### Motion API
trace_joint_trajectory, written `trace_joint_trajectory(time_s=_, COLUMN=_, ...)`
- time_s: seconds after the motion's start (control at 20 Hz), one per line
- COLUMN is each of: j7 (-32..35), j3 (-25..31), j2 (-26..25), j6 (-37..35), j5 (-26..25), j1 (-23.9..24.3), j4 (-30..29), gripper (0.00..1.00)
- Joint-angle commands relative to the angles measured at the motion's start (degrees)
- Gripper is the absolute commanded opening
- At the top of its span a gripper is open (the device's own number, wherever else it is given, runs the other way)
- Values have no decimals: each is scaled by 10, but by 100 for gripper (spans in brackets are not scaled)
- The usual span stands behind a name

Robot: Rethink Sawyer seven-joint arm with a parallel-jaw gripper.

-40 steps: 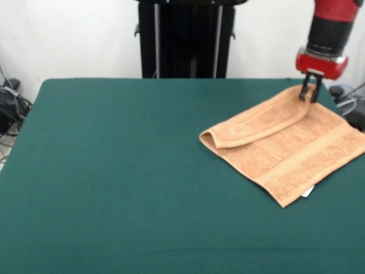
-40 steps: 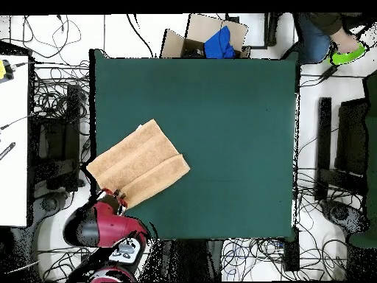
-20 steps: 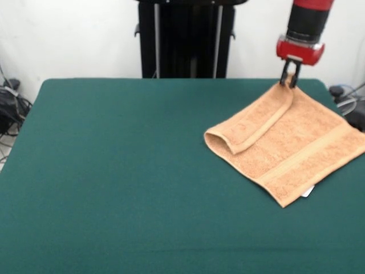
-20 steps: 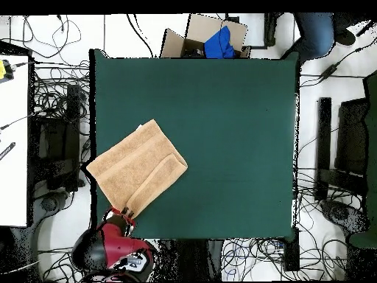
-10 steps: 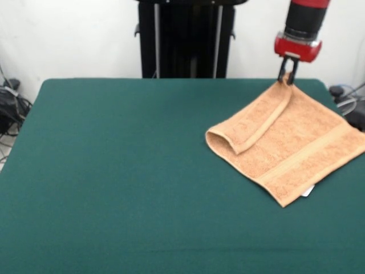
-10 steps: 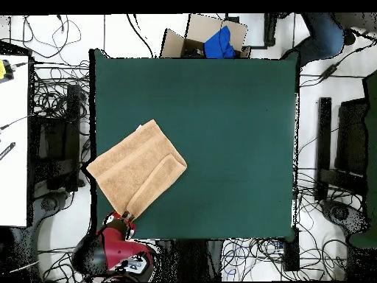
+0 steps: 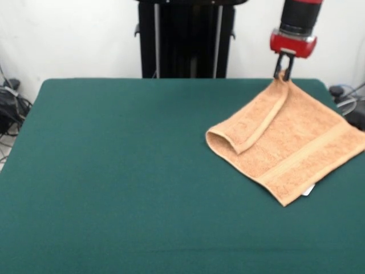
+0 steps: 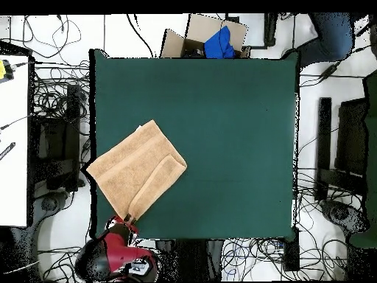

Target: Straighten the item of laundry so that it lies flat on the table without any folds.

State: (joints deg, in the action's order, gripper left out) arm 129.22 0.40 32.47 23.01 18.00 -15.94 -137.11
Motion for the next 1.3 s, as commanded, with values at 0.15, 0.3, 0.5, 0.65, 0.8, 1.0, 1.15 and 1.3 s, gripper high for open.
trace_joint_trajectory(time_s=0.15, j7=185, j3=36, j2=-41, j6=66, j5=-38, j1=31, j4=-49, gripper=0)
trace_joint_trajectory(time_s=0.3, j7=192, j3=31, j2=-57, j6=90, j5=-50, j1=43, j4=-59, gripper=0)
trace_joint_trajectory(time_s=0.5, j7=192, j3=25, j2=-83, j6=126, j5=-78, j1=70, j4=-66, gripper=0)
trace_joint_trajectory(time_s=0.65, j7=197, j3=19, j2=-113, j6=159, j5=-93, j1=82, j4=-64, gripper=0)
trace_joint_trajectory(time_s=0.8, j7=201, j3=14, j2=-139, j6=187, j5=-101, j1=87, j4=-62, gripper=0)
trace_joint_trajectory(time_s=1.0, j7=205, j3=6, j2=-185, j6=228, j5=-111, j1=96, j4=-51, gripper=0)
trace_joint_trajectory(time_s=1.15, j7=210, j3=6, j2=-211, j6=253, j5=-110, j1=96, j4=-48, gripper=0)
trace_joint_trajectory(time_s=1.3, j7=210, j3=8, j2=-225, j6=271, j5=-109, j1=97, j4=-50, gripper=0)
